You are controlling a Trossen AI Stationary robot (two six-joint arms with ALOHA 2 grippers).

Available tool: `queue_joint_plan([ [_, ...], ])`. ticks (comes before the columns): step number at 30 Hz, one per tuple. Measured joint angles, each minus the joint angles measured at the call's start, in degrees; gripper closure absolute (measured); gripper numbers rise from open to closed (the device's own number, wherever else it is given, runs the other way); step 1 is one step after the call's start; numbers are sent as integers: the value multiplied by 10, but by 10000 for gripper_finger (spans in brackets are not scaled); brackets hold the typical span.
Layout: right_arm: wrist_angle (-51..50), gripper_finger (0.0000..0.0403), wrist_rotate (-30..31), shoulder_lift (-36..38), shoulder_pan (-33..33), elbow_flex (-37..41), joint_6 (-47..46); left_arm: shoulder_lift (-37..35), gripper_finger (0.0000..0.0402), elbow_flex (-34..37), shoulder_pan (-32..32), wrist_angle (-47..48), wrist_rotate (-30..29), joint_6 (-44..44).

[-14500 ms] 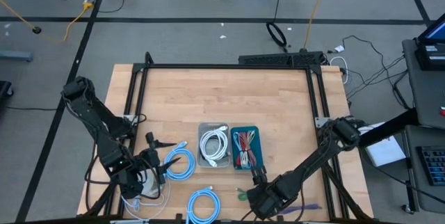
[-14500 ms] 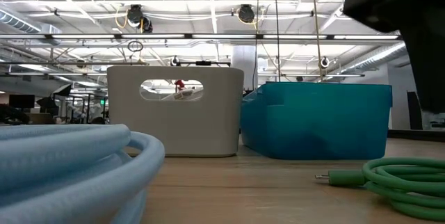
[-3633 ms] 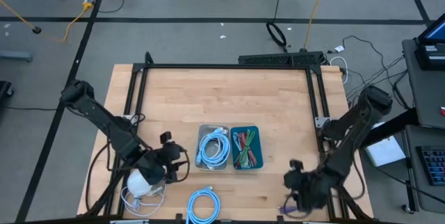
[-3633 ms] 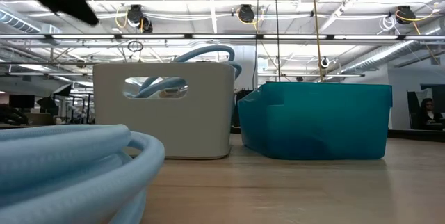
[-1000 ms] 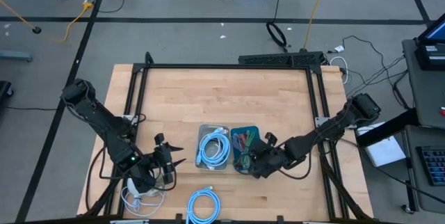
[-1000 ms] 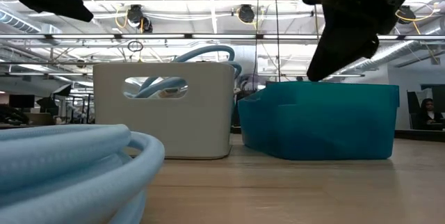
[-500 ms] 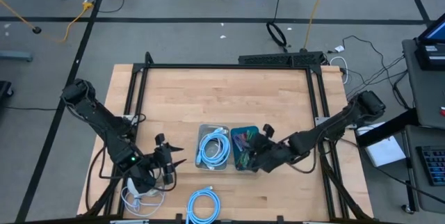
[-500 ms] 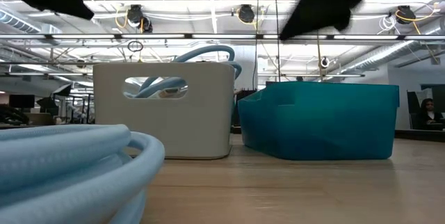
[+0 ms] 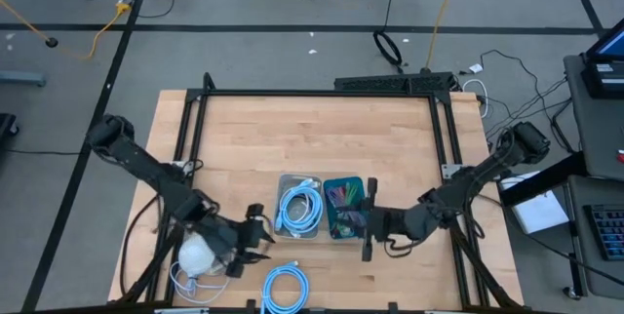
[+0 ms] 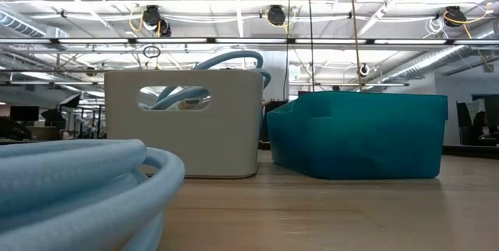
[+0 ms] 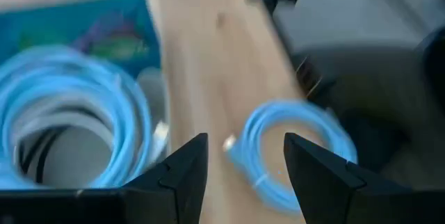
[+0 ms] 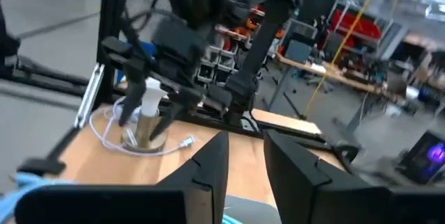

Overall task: Pick & Place USB Port
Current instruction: Put the blue display cable into the gray bin

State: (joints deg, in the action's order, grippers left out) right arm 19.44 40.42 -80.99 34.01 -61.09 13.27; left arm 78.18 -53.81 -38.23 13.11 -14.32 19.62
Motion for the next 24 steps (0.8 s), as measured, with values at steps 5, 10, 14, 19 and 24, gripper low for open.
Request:
queue_joint_plan([
  [5,-7,322,0,0,4,0,57,69,211,-49,11,60,38,14],
  [10,-5,329,17,0,-2,0,82,183,211,-149,8,217,32,39],
  [14,-13,334,93,0,3,0,85,266,211,-228,-1,308,2,53],
  [19,-20,333,186,0,14,0,74,296,211,-264,-15,313,-7,92],
  [24,-17,325,292,0,26,0,72,296,211,-264,-29,278,22,154],
])
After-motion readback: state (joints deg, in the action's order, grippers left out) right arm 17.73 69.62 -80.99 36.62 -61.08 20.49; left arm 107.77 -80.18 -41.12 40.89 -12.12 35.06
